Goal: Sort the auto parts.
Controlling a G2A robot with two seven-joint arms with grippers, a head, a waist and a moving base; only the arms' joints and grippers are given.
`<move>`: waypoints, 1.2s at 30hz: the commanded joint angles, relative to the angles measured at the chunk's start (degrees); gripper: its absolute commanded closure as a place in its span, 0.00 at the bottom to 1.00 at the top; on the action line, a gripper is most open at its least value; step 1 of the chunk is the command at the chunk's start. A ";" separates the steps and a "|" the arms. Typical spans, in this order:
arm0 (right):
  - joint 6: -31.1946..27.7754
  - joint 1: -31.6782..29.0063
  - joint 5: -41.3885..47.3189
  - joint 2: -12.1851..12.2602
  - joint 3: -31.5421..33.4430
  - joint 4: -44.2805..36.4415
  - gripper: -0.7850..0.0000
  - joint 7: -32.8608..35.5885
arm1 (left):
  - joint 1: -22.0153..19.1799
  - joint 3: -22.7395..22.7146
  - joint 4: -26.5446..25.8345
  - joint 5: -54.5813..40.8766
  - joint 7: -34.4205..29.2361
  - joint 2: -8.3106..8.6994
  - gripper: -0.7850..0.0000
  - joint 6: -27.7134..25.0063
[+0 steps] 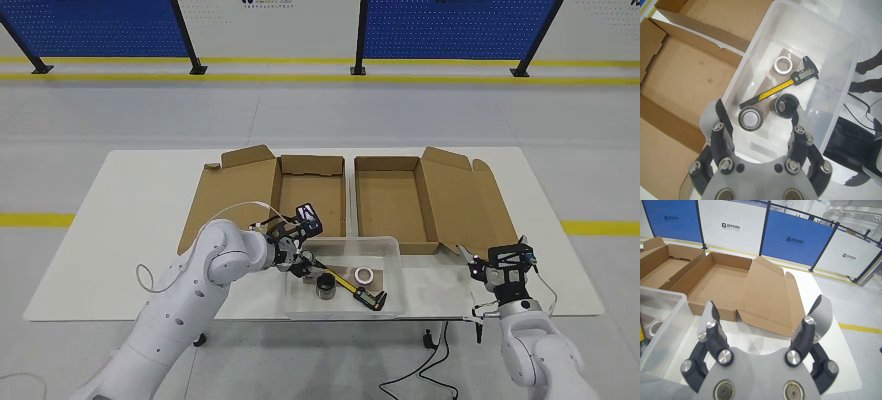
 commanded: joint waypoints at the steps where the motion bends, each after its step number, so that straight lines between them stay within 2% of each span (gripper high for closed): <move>1: 0.00 0.00 0.00 0.00 0.00 0.00 0.00 0.00 | -0.36 0.44 0.80 0.18 -0.19 -0.01 0.12 -0.06; 3: 0.00 0.00 0.00 0.00 0.00 0.00 0.00 0.00 | -0.63 0.71 1.52 0.05 -0.06 -0.01 0.10 0.02; 7: 0.00 0.00 0.00 0.00 0.00 0.00 0.00 0.00 | -1.06 1.27 2.55 -0.01 0.22 -0.03 0.14 0.11; 9: 0.00 0.00 0.00 0.00 0.00 0.00 0.00 0.00 | -1.34 1.67 3.09 0.05 0.35 -0.07 0.22 0.20; 19: 0.00 0.00 0.00 0.00 0.00 0.00 0.00 0.00 | -3.25 4.04 5.32 -0.06 -0.13 -0.51 0.19 1.59; 23: 0.00 0.00 0.00 0.00 0.00 0.00 0.00 0.00 | -3.58 4.44 6.17 -0.20 -0.02 -0.61 0.29 3.04; 28: 0.00 0.00 0.00 0.00 0.00 0.00 0.00 0.00 | -3.53 4.75 6.73 -0.15 0.22 -0.59 0.31 3.66; 36: 0.00 0.00 0.00 0.00 0.00 0.00 0.00 0.00 | -3.52 5.34 6.99 -0.14 -0.21 -0.54 0.27 4.08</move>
